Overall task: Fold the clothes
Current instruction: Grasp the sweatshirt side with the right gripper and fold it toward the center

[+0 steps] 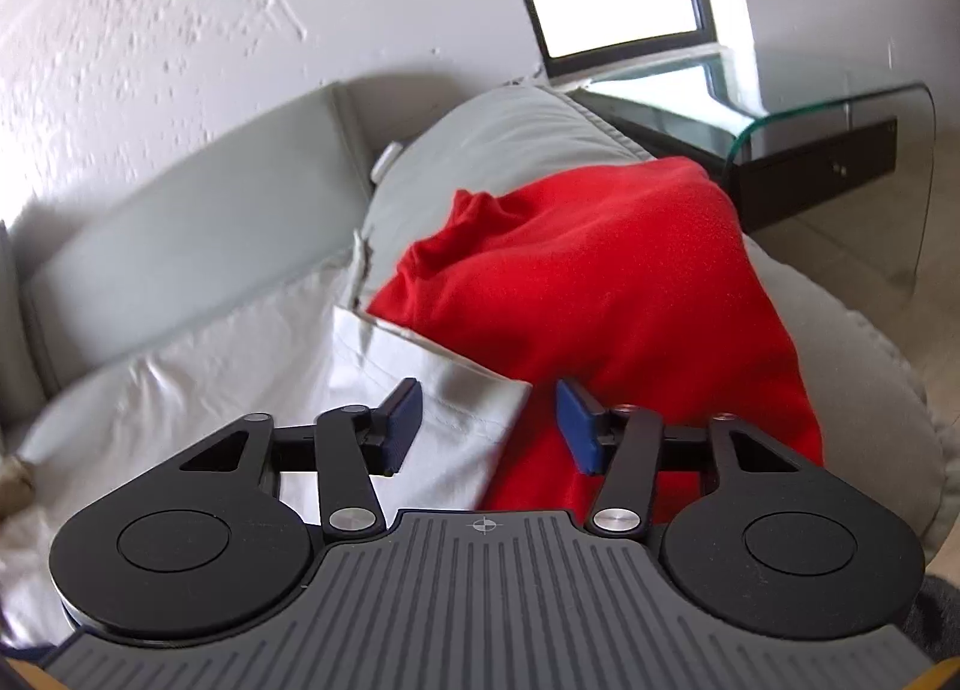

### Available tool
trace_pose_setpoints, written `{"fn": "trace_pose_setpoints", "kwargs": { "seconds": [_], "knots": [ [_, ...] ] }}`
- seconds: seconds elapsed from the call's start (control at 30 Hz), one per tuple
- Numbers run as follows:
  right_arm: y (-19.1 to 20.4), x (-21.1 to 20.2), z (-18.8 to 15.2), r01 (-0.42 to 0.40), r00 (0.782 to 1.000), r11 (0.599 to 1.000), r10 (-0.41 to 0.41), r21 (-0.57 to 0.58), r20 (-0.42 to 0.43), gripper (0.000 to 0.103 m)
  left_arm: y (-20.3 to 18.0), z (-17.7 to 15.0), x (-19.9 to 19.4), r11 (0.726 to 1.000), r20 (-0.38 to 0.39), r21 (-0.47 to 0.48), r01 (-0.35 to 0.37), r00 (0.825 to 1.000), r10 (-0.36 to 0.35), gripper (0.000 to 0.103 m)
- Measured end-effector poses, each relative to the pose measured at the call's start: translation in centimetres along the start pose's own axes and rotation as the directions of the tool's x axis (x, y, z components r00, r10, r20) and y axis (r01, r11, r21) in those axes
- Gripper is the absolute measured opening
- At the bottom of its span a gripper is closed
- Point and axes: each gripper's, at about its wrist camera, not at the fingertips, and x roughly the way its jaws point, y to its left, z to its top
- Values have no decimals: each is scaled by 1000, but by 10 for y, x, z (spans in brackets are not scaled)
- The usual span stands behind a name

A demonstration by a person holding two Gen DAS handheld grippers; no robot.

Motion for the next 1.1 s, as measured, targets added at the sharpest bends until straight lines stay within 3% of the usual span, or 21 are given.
{"fn": "trace_pose_setpoints", "kwargs": {
  "seconds": [0.13, 0.2, 0.4, 0.57, 0.7, 0.8, 0.97, 1.03, 1.1],
  "knots": [
    [5, 4, -1, 62, 998, 996, -63, -60, -13, 6, 1, 0, -2, 1000, 4, -4, 9, 1000, -9, 80],
    [5, 1, 0, 67, 998, 996, -67, -55, 3, 2, 2, -1, -4, 1000, 13, -5, 12, 1000, -12, 80],
    [24, -21, 6, 47, 997, 995, -40, -90, 70, 1, 11, 0, -6, 999, 22, -44, 15, 1000, -14, 80],
    [70, -32, 4, -46, 995, 975, 64, -220, 72, 1, 22, -1, -7, 996, 27, -88, 15, 1000, -13, 80],
    [108, -40, 1, -125, 987, 936, 151, -328, 57, 1, 34, -1, -9, 991, 36, -135, 2, 999, 3, 80],
    [146, -37, -20, -214, 972, 870, 233, -445, -13, 1, 45, -2, -11, 985, 40, -174, -18, 999, 25, 80],
    [188, -11, -79, -372, 928, 753, 278, -543, -249, 1, 60, -4, -14, 973, 42, -225, -48, 997, 59, 80],
    [192, -2, -99, -419, 902, 732, 271, -536, -335, 7, 64, -5, -15, 972, 42, -229, -53, 997, 64, 80],
    [188, -7, -104, -444, 890, 732, 293, -516, -350, 17, 66, -5, -15, 972, 43, -229, -57, 997, 68, 80]
  ]
}}
